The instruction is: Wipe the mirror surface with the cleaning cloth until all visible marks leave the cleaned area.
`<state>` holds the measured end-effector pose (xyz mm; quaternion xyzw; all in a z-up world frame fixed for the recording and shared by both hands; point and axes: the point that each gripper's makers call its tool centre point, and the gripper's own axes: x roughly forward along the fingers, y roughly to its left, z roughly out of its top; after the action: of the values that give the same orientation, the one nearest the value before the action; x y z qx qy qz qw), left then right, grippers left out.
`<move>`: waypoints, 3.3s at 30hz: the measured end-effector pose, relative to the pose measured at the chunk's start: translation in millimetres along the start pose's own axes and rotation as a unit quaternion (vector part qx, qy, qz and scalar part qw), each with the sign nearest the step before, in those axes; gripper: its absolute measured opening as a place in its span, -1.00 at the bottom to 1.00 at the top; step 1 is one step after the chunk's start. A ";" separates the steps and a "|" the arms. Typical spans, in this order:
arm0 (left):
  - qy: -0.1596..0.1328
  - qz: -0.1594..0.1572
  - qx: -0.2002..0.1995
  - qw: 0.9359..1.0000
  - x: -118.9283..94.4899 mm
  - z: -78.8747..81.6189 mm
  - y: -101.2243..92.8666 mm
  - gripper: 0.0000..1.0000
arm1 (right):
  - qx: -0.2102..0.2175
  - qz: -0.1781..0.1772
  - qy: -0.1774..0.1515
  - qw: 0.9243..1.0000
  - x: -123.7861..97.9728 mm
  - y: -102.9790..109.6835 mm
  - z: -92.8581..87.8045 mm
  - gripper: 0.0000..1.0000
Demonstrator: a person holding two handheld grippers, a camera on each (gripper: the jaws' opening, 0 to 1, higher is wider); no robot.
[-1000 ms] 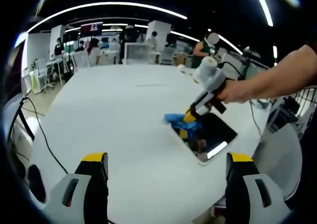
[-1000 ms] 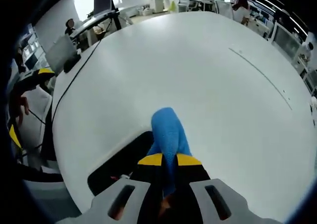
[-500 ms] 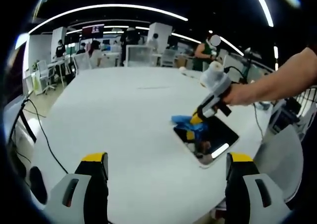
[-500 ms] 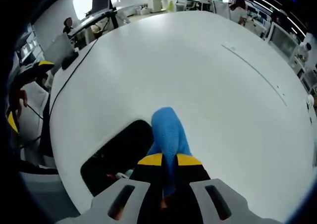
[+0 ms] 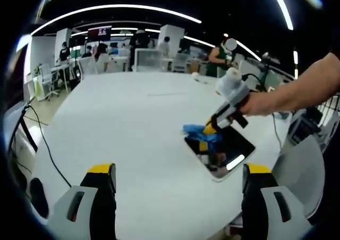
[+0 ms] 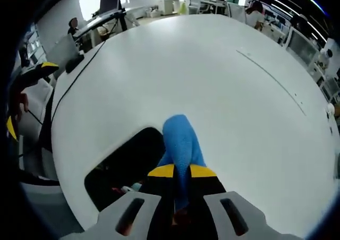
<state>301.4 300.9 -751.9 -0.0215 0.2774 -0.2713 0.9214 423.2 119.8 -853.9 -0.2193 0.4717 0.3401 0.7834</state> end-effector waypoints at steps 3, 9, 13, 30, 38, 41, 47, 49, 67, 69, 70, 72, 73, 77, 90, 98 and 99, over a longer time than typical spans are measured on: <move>0.000 -0.001 0.001 1.000 0.1 0.0 -0.4 0.99 | -0.001 -0.002 0.000 1.000 0.0 0.5 -0.4 -0.94; -0.002 0.000 0.000 1.000 -0.1 0.6 0.5 0.99 | 0.001 -0.010 -0.001 1.000 -0.4 1.4 -1.0 -0.94; -0.002 0.000 0.000 1.000 -0.2 0.5 1.4 0.99 | -0.001 -0.009 0.002 1.000 -0.7 2.5 -2.0 -0.94; -0.005 -0.008 0.009 1.000 2.3 4.4 -5.9 0.99 | -0.002 -0.010 0.006 1.000 -7.4 16.2 -13.2 -0.94; -0.004 -0.011 0.014 1.000 5.5 5.1 -11.8 0.99 | -0.004 -0.010 0.003 1.000 -11.3 24.4 -20.9 -0.94; -0.004 -0.012 0.015 1.000 5.8 5.8 -13.7 0.99 | 0.000 -0.008 0.002 1.000 -12.0 25.9 -22.4 -0.94; -0.002 -0.012 0.018 1.000 6.9 5.9 -14.8 0.99 | -0.002 -0.004 0.002 1.000 -14.8 33.8 -28.2 -0.94; -0.003 -0.013 0.020 1.000 7.5 7.0 -15.9 0.99 | -0.002 -0.004 0.002 1.000 -15.5 35.7 -29.4 -0.94; -0.007 -0.016 0.032 0.999 10.1 15.6 -19.8 0.99 | -0.001 0.006 0.004 1.000 -23.5 55.7 -42.7 -0.94; -0.008 -0.017 0.033 0.999 10.0 15.8 -20.1 0.99 | 0.000 0.008 0.006 1.000 -24.2 57.4 -44.1 -0.94; -0.008 -0.017 0.032 0.999 10.1 15.9 -20.5 0.99 | 0.001 0.008 0.007 1.000 -24.5 58.2 -44.7 -0.94; -0.015 -0.017 0.025 0.999 9.6 18.0 -21.2 0.99 | 0.006 0.010 0.008 1.000 -25.4 60.6 -46.5 -0.94; -0.015 -0.017 0.024 0.999 9.4 18.1 -21.1 0.99 | 0.005 0.010 0.008 1.000 -26.1 62.0 -47.5 -0.94; -0.015 -0.016 0.029 0.999 8.1 18.8 -21.5 0.99 | 0.003 0.010 0.008 1.000 -28.0 67.0 -51.0 -0.94; -0.008 -0.018 0.044 0.999 6.0 17.6 -24.1 0.99 | 0.003 0.017 0.007 1.000 -35.3 85.4 -63.5 -0.94; -0.011 -0.021 0.046 0.999 5.6 19.3 -28.3 0.99 | 0.005 0.020 0.008 1.000 -39.5 95.1 -69.2 -0.94; -0.011 -0.021 0.046 0.999 5.5 19.3 -28.5 0.99 | 0.003 0.021 0.008 1.000 -39.7 96.3 -69.7 -0.94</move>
<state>301.4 271.7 -732.9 0.0120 0.2539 -0.3029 0.9185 298.0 125.3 -852.8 -0.2097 0.4834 0.3527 0.7733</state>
